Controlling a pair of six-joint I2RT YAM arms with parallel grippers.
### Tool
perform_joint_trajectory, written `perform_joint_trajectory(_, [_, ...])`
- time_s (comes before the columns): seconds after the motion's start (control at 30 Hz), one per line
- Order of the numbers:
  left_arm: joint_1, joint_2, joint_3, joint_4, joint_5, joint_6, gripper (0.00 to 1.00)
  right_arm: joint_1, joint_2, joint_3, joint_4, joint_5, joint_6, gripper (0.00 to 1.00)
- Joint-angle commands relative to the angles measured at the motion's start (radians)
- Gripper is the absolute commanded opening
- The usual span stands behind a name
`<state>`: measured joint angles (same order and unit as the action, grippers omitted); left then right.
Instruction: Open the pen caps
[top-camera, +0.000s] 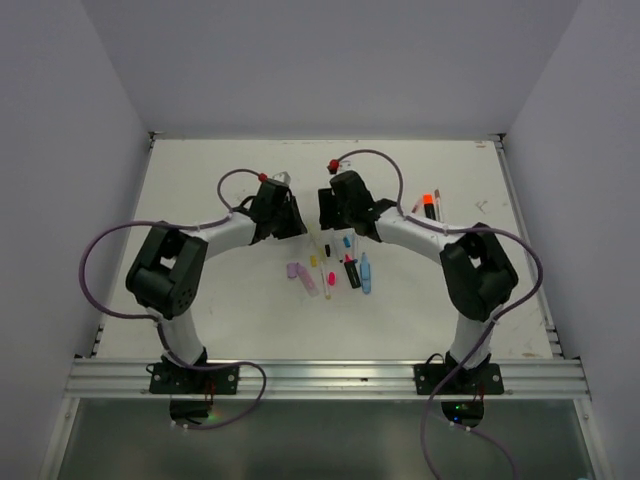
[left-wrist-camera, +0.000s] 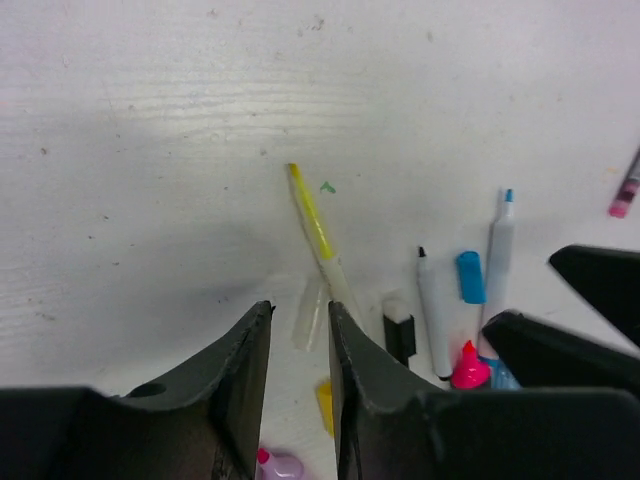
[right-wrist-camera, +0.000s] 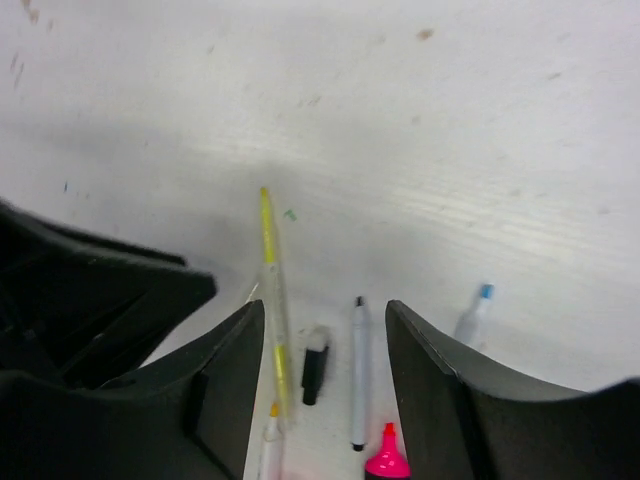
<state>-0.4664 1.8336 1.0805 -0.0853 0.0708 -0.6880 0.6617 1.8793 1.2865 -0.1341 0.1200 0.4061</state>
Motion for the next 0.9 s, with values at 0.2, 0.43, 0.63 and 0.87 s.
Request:
perform_joint_trajectory(0.2, [0.021, -0.357, -0.082, -0.008, -0.048, 0.027, 0.52, -0.247, -0.158, -0.067, -0.179, 0.302, 0.022, 0.63])
perform_joint_trajectory(0.43, [0.026, -0.542, -0.140, -0.056, -0.066, 0.076, 0.92, -0.378, -0.089, -0.053, -0.220, 0.264, 0.057, 0.66])
perform_joint_trajectory(0.63, [0.026, -0.669, -0.203, -0.106, -0.106, 0.114, 1.00, -0.413, -0.006, -0.021, -0.208, 0.219, 0.074, 0.62])
perform_joint_trajectory(0.87, [0.028, -0.810, -0.286, -0.131, -0.138, 0.159, 1.00, -0.447, 0.063, -0.006, -0.188, 0.173, 0.094, 0.51])
